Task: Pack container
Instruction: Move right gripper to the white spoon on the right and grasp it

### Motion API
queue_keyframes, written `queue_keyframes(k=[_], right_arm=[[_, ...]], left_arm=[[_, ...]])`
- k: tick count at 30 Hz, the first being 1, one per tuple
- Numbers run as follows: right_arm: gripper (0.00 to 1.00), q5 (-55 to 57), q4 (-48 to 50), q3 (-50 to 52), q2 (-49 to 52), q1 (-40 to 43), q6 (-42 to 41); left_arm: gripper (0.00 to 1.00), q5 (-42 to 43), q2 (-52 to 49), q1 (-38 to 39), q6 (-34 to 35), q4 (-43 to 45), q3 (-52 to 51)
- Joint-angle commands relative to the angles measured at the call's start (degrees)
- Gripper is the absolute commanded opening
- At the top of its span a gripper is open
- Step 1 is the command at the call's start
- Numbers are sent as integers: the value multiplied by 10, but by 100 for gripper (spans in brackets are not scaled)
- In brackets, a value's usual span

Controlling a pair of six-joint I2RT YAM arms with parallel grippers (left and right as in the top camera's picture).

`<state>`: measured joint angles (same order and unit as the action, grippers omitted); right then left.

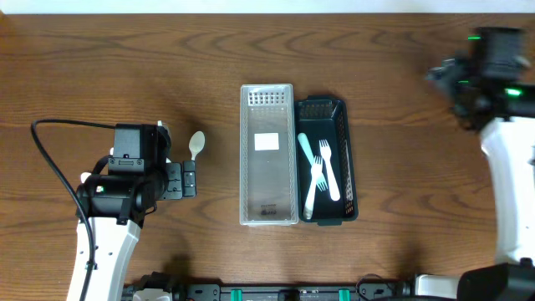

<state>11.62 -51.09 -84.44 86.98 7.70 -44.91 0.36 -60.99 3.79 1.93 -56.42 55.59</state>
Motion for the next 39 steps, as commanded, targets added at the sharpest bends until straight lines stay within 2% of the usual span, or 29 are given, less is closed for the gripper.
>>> queue_keyframes(k=[1, 4, 9, 13, 22, 39], right_arm=[[99, -5, -15, -1, -1, 77, -60], [99, -15, -19, -1, 10, 142, -91], [99, -56, -50, -1, 44, 237, -298], [94, -74, -50, -1, 92, 290, -359], [93, -75, -33, -1, 218, 350, -356], [91, -75, 14, -1, 340, 355, -352]], left_arm=[[98, -8, 0, -3, 8, -1, 2], [98, -8, 0, -3, 8, -1, 2], [98, -8, 0, -3, 8, -1, 2], [98, -8, 0, -3, 8, -1, 2], [98, -8, 0, -3, 8, -1, 2], [98, -8, 0, -3, 8, -1, 2]])
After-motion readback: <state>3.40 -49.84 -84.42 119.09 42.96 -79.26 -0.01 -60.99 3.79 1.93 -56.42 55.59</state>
